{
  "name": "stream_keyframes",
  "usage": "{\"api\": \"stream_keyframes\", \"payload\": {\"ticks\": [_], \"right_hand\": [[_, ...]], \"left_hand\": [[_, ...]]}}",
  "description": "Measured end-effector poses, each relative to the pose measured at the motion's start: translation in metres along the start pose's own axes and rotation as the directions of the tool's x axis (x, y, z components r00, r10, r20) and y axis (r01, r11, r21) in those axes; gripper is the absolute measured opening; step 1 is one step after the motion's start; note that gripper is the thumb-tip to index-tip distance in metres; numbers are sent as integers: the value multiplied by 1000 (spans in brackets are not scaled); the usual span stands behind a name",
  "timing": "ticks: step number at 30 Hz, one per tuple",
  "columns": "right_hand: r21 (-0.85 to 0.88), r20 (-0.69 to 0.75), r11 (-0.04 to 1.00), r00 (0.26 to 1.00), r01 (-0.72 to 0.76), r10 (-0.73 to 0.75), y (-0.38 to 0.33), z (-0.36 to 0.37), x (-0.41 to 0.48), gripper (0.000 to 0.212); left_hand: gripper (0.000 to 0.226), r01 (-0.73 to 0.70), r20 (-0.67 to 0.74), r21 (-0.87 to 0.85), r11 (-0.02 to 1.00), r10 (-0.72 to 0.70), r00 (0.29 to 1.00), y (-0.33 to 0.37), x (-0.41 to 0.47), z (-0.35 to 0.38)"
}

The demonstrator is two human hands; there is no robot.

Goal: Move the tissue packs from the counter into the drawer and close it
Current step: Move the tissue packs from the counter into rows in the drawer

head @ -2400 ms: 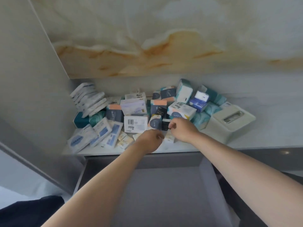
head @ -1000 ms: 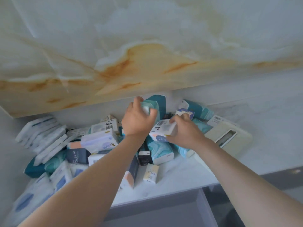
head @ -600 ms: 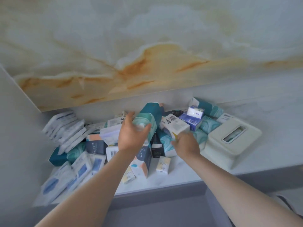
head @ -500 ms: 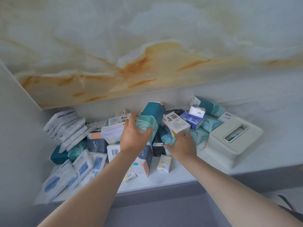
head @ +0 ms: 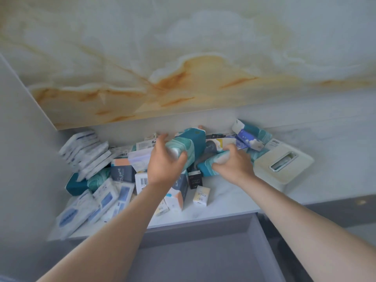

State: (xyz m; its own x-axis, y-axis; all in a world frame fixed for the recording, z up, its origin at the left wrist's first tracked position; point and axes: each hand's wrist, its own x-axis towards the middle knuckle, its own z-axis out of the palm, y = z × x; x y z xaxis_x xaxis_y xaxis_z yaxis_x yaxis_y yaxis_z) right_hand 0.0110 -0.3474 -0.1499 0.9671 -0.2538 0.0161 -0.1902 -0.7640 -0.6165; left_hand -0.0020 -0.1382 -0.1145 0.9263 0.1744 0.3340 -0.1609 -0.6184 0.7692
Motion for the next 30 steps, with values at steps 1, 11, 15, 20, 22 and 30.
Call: {"api": "stream_keyframes", "payload": {"ticks": [1, 11, 15, 20, 22, 30], "right_hand": [[15, -1, 1000, 1000, 26, -25, 3, -6, -3, 62], [56, 67, 908, 906, 415, -419, -34, -33, -97, 65], [15, 369, 884, 819, 468, -440, -68, -15, -128, 55], [-23, 640, 864, 672, 502, -373, -102, 36, -164, 59], [-50, 707, 847, 618, 529, -345, -110, 64, -174, 71], [-141, 802, 741, 514, 656, -302, -109, 169, -184, 110]], "left_hand": [[66, -14, -22, 6, 1000, 14, 1000, 2, -4, -3], [46, -92, -94, -3, 996, 91, 991, -17, -84, -101], [36, -94, 22, 71, 993, 93, 995, -54, -109, -148], [35, 23, 199, 165, 986, -56, 978, -109, -137, -190], [36, 102, 287, 234, 967, -169, 943, -133, -142, -199], [58, 114, 393, 659, 744, -469, 791, -219, -149, -177]]}}
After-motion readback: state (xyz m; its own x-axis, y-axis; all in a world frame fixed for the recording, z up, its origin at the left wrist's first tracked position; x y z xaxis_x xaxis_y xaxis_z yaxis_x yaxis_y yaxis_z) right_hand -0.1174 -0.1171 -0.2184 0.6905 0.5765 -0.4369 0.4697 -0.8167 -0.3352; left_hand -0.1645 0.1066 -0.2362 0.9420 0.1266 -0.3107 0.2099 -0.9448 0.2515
